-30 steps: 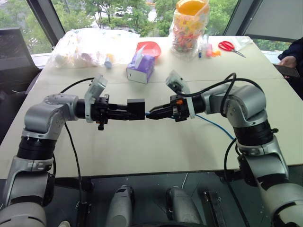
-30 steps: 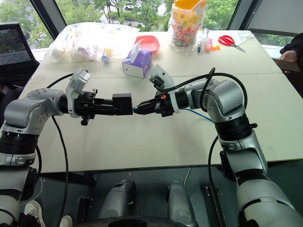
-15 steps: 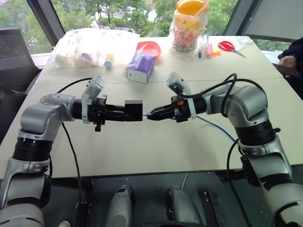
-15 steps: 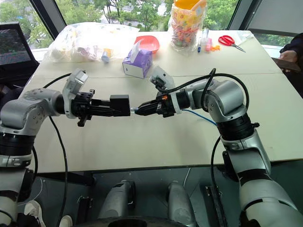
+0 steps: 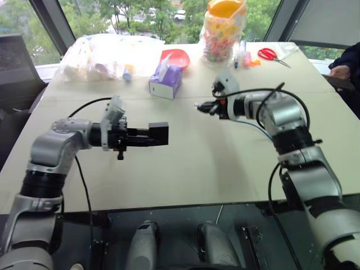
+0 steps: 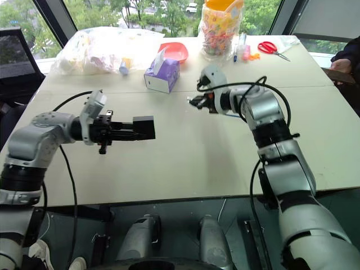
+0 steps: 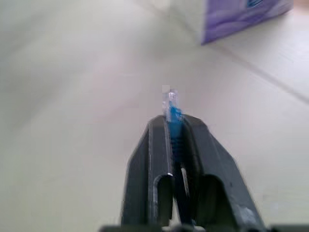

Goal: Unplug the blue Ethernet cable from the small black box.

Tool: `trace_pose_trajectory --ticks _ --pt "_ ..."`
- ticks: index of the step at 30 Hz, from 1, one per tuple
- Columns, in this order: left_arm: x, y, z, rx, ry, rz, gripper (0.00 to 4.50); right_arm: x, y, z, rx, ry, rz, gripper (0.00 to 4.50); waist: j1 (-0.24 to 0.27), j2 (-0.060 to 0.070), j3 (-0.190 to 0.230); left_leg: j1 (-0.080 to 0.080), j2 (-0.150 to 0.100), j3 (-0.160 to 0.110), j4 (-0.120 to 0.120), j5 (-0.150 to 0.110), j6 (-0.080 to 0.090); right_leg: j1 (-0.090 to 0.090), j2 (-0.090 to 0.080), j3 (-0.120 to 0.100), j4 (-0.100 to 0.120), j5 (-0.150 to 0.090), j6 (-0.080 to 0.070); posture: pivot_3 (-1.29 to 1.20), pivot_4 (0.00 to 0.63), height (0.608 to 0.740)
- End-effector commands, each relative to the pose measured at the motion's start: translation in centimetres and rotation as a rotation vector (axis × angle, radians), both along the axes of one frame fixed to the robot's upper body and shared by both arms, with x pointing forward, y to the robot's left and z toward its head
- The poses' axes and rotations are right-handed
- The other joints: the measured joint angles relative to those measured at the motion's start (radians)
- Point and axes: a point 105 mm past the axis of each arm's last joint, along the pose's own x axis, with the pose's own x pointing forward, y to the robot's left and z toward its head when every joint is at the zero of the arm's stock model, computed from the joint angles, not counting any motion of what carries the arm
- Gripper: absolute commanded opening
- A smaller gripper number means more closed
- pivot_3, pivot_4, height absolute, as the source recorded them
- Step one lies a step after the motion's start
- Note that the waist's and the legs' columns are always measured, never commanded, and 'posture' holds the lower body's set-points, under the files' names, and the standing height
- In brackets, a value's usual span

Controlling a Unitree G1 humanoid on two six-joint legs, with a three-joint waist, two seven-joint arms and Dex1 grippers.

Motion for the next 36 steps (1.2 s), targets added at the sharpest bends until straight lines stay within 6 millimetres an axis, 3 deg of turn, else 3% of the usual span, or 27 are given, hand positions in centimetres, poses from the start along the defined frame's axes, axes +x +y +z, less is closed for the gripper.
trace_pose_trajectory --ticks 1,3,7,9,12,18,24,29,35,36 --pt "0.6 -1.1 -1.5 0.043 -0.102 0.035 0.47 2.0 -0.3 0.5 -0.028 -0.063 -0.1 0.02 0.0 0.0 0.0 0.0 0.0 0.0 0.0 0.0 0.0 0.0 0.0 0.0 0.0 0.001 0.002 0.0 0.15 0.735" --pt "1.0 -1.9 -2.2 0.032 -0.118 0.06 0.47 2.3 -0.1 -1.1 -0.068 -0.03 -0.125 0.02 0.003 0.0 0.0 0.0 0.0 0.001 -0.002 -0.001 0.001 0.0 0.0 0.0 0.0 0.002 0.003 0.0 0.15 0.735" --pt "2.1 -2.9 -2.8 0.011 -0.153 0.121 0.47 2.0 0.1 -3.7 -0.139 0.036 -0.125 1.64 0.005 0.0 0.0 -0.002 0.0 0.001 -0.003 -0.001 0.001 -0.001 0.0 0.0 -0.001 0.002 0.003 0.0 0.15 0.735" --pt "3.0 -3.4 -3.2 0.004 -0.183 0.167 0.47 1.7 0.2 -5.1 -0.175 0.058 -0.114 2.74 0.005 0.0 0.0 -0.001 0.0 0.001 -0.003 -0.001 0.001 -0.001 0.0 0.0 0.0 0.002 0.004 0.0 0.15 0.735" --pt "3.6 -3.8 -3.2 -0.002 -0.213 0.193 0.47 1.9 -0.7 -4.9 -0.174 0.038 -0.151 4.3 0.003 0.0 0.0 -0.001 0.0 0.001 -0.002 -0.001 0.001 -0.001 0.0 0.0 0.0 0.002 0.004 0.0 0.15 0.735" --pt "4.7 -4.4 -3.3 -0.016 -0.242 0.245 0.47 1.6 -3.5 -2.3 -0.039 0.021 -0.233 4.41 0.006 0.001 0.0 -0.001 0.0 0.0 -0.001 -0.001 0.001 -0.001 0.0 0.0 0.001 0.002 0.004 0.0 0.15 0.735" --pt "6.5 -5.7 -3.7 -0.078 -0.275 0.328 0.47 -1.4 -6.3 -1.9 0.036 0.032 -0.284 4.41 0.011 0.001 0.0 -0.001 0.0 0.0 -0.001 -0.001 0.001 -0.001 0.0 0.0 0.0 0.002 0.004 0.0 0.15 0.735" --pt "7.8 -6.0 -4.9 -0.122 -0.238 0.382 0.47 -3.9 -7.0 -1.8 0.038 0.026 -0.312 4.41 0.002 0.001 0.0 -0.001 0.0 0.0 0.001 -0.001 0.001 0.0 0.0 0.0 0.001 0.002 0.004 0.0 0.15 0.735" --pt "7.6 -5.6 -8.1 -0.053 -0.185 0.37 0.47 -5.8 -7.6 -0.5 0.03 0.003 -0.325 4.41 0.005 0.001 0.0 -0.001 0.0 0.0 0.001 -0.001 0.001 0.0 0.0 0.0 0.001 0.002 0.004 0.0 0.15 0.735" --pt "7.6 -5.5 -8.4 -0.042 -0.184 0.366 0.97 -6.0 -7.6 -0.4 0.03 0.002 -0.325 4.48 0.005 0.001 0.0 -0.001 0.0 0.0 0.001 -0.001 0.001 0.0 0.0 0.0 0.001 0.002 0.004 0.0 0.15 0.735"
